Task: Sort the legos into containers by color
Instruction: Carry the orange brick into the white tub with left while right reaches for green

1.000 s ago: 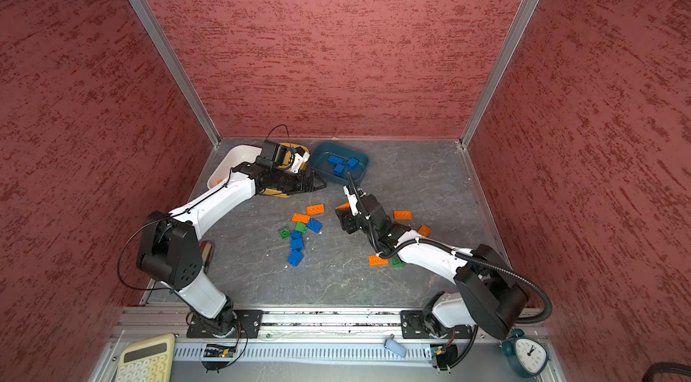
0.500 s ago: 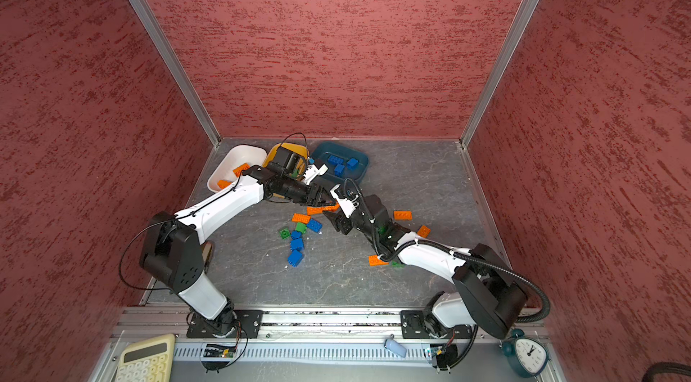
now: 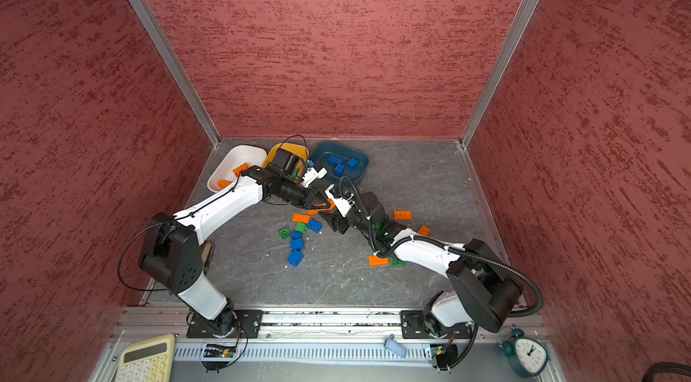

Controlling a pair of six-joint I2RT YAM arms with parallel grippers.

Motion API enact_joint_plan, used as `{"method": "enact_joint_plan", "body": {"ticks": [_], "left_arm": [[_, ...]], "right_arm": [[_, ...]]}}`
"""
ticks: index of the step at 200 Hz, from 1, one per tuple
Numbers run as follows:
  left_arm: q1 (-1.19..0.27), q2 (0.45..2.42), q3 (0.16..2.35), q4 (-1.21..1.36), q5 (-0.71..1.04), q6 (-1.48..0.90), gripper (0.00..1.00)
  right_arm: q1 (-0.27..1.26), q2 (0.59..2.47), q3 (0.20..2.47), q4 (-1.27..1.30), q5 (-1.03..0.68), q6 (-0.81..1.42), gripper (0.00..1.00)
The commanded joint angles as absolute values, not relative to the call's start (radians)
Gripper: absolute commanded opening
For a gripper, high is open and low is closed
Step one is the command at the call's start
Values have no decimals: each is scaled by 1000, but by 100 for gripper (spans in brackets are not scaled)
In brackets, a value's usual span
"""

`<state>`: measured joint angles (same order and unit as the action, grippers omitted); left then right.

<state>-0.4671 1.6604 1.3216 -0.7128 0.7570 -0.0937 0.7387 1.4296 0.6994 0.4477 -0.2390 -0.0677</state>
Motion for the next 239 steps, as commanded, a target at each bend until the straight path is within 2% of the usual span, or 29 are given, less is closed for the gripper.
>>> {"method": "enact_joint_plan", "body": {"ticks": [1, 28, 36, 40, 61, 85, 126, 186, 215, 239], "left_arm": [[-472, 1621, 1318, -687, 803, -47, 0], [-426, 1620, 1311, -652, 728, -84, 0], [-405, 1615, 1305, -632, 708, -99, 0], [-394, 1614, 1300, -621, 694, -109, 0], [-321, 1602, 1277, -577, 597, -162, 0], [-223, 1590, 1252, -524, 517, -234, 0], [-69, 1589, 1245, -503, 274, -357, 0], [178, 1699, 1335, -471, 290, -512, 0], [219, 1799, 1439, -472, 242, -523, 0], [225, 1893, 1540, -496, 186, -508, 0]], "right_arm": [[744, 1437, 753, 445, -298, -38, 58], [744, 1439, 776, 366, -233, 4, 80], [744, 1441, 779, 350, -228, 14, 97], [744, 1443, 778, 345, -223, 21, 99], [745, 1448, 781, 330, -162, 88, 99], [745, 1448, 780, 306, -14, 176, 99], [744, 1435, 742, 309, 180, 290, 99], [744, 1389, 711, 183, 433, 397, 99], [741, 1347, 724, 12, 468, 447, 99], [738, 1272, 658, -17, 461, 487, 99]]}}
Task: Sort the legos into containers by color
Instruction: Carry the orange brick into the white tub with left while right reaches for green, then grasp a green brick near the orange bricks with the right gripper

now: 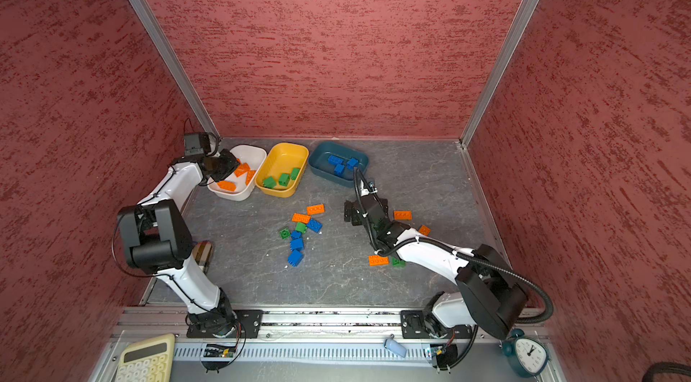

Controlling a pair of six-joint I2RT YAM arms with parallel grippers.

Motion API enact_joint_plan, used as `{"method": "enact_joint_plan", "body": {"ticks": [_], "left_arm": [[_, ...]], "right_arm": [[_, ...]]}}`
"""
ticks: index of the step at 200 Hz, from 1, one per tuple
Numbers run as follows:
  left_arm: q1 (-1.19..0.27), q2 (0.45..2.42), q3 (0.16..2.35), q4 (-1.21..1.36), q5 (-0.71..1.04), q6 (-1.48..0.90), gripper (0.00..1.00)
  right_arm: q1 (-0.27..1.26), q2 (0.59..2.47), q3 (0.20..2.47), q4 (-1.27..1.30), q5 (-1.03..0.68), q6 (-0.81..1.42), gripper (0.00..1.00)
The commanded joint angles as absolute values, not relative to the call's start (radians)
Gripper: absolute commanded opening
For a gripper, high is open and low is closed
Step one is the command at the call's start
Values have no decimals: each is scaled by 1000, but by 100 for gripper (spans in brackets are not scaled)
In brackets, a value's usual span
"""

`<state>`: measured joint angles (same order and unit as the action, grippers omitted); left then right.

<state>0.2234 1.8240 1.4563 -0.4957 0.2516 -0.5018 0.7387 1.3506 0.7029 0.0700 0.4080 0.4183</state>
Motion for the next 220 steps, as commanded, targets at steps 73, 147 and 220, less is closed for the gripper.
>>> {"method": "enact_joint_plan", "body": {"ticks": [73, 147, 220], "left_arm": [[221, 2142, 1826, -610, 96, -500, 36], [140, 2094, 1813, -564, 59, -460, 92], [94, 1965, 1717, -470, 44, -456, 99]], "right_arm": [[698, 1095, 611, -406, 316, 748, 96], [675, 1076, 589, -764, 298, 1060, 79], [675, 1144, 527, -752, 282, 1092, 60]]}}
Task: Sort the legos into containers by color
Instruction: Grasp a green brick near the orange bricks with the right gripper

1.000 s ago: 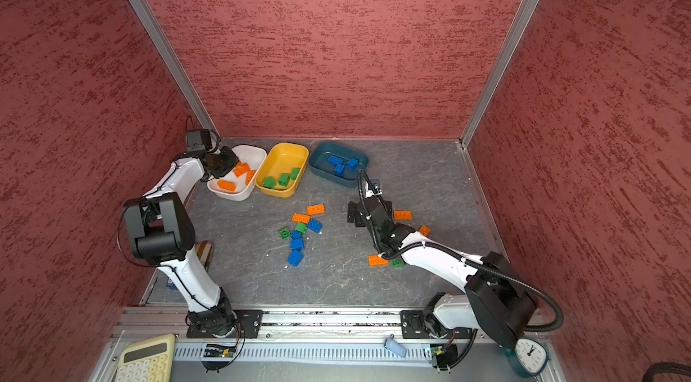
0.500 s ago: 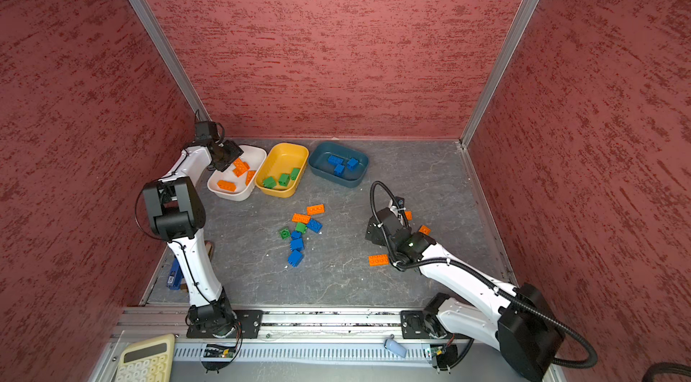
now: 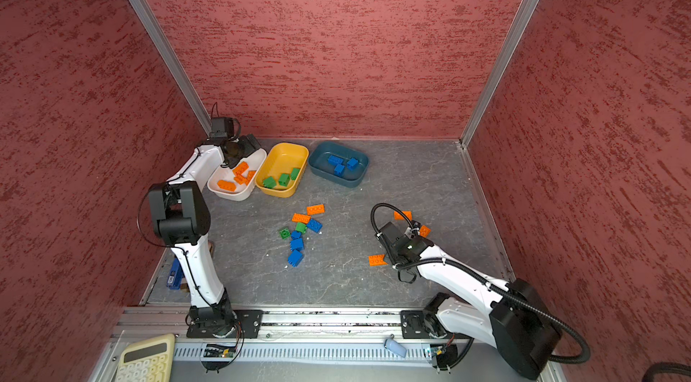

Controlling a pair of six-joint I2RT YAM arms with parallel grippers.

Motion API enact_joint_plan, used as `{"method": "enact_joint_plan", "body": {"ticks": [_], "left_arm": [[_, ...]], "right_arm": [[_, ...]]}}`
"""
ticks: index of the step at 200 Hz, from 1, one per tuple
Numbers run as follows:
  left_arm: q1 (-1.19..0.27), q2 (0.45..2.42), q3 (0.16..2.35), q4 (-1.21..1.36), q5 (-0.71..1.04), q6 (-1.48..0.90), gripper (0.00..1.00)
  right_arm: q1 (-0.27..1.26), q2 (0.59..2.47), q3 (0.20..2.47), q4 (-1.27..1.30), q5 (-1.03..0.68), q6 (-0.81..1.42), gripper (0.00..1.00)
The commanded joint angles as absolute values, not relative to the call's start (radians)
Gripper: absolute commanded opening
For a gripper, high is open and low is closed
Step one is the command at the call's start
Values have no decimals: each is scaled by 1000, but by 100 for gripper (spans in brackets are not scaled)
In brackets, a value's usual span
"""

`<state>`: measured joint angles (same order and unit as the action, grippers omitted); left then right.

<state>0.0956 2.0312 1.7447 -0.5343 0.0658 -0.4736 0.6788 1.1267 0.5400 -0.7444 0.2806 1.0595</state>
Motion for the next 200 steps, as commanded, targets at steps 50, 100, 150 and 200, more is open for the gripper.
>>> {"method": "enact_joint_plan", "body": {"ticks": [50, 100, 150, 200], "left_arm": [[84, 1912, 1660, -448, 49, -457, 99], [73, 1868, 1603, -417, 49, -463, 99], [74, 1860, 1588, -414, 48, -463, 99], [42, 1779, 1521, -405, 45, -473, 99]], "right_arm": [[673, 1186, 545, -720, 246, 993, 60], [672, 1295, 588, -695, 200, 954, 55], [672, 1330, 600, -657, 172, 913, 43], [672, 1252, 721, -628, 226, 793, 36]]}}
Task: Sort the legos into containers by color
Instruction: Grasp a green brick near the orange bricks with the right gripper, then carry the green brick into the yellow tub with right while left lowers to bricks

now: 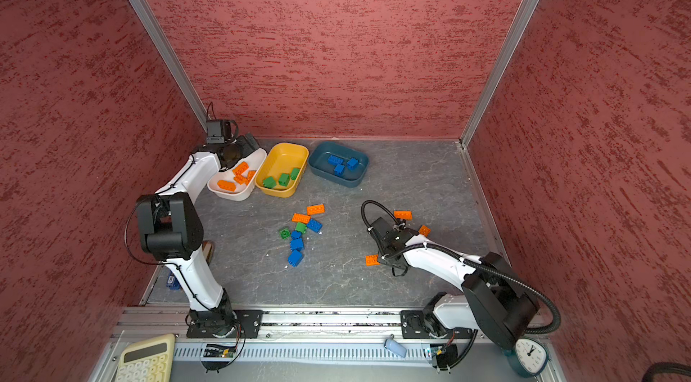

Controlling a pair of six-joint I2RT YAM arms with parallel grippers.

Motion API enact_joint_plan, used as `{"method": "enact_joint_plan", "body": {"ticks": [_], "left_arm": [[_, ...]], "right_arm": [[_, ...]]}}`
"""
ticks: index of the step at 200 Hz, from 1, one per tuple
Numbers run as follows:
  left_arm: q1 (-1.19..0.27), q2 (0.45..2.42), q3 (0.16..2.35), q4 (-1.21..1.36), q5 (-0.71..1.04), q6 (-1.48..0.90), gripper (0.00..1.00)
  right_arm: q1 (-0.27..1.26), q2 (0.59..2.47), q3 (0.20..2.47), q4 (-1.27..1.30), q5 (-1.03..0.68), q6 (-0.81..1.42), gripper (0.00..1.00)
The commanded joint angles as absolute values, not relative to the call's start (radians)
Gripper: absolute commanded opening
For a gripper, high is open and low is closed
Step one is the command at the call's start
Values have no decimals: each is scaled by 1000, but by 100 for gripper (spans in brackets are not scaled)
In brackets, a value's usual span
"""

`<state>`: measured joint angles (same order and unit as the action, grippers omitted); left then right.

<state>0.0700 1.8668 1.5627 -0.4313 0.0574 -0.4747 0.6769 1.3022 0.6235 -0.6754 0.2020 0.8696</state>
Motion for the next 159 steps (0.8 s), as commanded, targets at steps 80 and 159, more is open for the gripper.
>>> {"method": "enact_joint_plan", "body": {"ticks": [80, 159], "left_arm": [[-148, 1497, 1200, -410, -77, -544, 99], [-213, 1276, 908, -620, -51, -695, 99]], "right_arm": [[673, 1512, 974, 144, -72, 481, 35], [695, 2028, 1377, 503, -285, 461, 35]]}}
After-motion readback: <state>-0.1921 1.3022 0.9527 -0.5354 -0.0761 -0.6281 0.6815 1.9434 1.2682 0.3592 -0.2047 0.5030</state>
